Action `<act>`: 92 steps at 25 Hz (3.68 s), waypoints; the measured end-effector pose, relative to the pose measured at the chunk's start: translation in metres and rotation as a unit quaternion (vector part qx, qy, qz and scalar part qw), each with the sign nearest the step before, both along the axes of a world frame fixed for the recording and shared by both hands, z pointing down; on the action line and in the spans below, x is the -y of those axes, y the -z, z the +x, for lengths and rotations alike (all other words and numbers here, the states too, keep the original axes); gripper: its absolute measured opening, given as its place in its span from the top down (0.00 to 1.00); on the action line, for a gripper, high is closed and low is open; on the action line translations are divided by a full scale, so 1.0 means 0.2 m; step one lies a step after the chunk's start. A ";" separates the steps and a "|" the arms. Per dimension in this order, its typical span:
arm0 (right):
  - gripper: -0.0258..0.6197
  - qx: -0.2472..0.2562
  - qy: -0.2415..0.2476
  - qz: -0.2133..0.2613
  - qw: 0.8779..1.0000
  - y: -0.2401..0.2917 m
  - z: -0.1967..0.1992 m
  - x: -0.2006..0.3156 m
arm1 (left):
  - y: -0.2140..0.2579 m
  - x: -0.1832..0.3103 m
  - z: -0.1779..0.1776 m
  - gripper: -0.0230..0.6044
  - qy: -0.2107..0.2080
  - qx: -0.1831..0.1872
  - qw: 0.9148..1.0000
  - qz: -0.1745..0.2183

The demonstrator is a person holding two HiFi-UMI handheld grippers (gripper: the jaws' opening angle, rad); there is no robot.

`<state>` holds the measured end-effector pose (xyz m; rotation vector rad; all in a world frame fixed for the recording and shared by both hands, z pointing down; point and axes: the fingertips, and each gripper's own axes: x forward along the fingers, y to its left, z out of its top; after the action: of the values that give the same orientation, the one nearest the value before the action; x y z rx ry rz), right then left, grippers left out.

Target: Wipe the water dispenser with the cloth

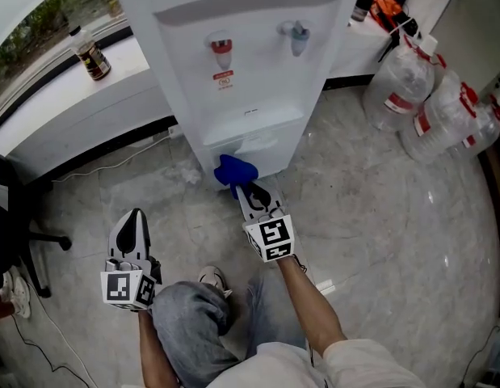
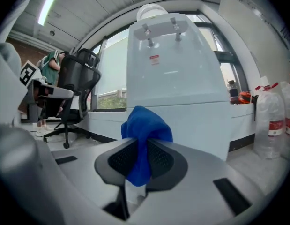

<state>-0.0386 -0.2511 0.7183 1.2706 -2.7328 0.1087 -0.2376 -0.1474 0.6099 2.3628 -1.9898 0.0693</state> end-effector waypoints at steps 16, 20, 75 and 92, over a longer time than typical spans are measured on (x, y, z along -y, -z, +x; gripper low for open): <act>0.86 -0.009 0.024 -0.034 0.999 -0.24 -0.26 0.15 | 0.01 0.01 -0.06 0.94 0.009 0.015 1.000 0.006; 0.86 -0.013 -0.016 -0.034 0.999 -0.25 -0.04 0.25 | 0.01 0.04 -0.04 0.94 0.005 0.013 1.000 0.008; 0.86 -0.020 -0.087 -0.094 0.992 -0.63 0.27 0.34 | 0.00 0.04 -0.03 0.94 0.007 0.017 1.000 0.003; 0.86 -0.051 -0.191 -0.074 0.978 -0.59 0.99 0.54 | -0.04 0.10 0.02 0.94 -0.005 0.026 1.000 -0.009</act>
<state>0.1590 -0.3587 0.8353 1.6850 -2.3162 0.2682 -0.2341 -0.1668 0.6175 2.3841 -1.9909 0.1482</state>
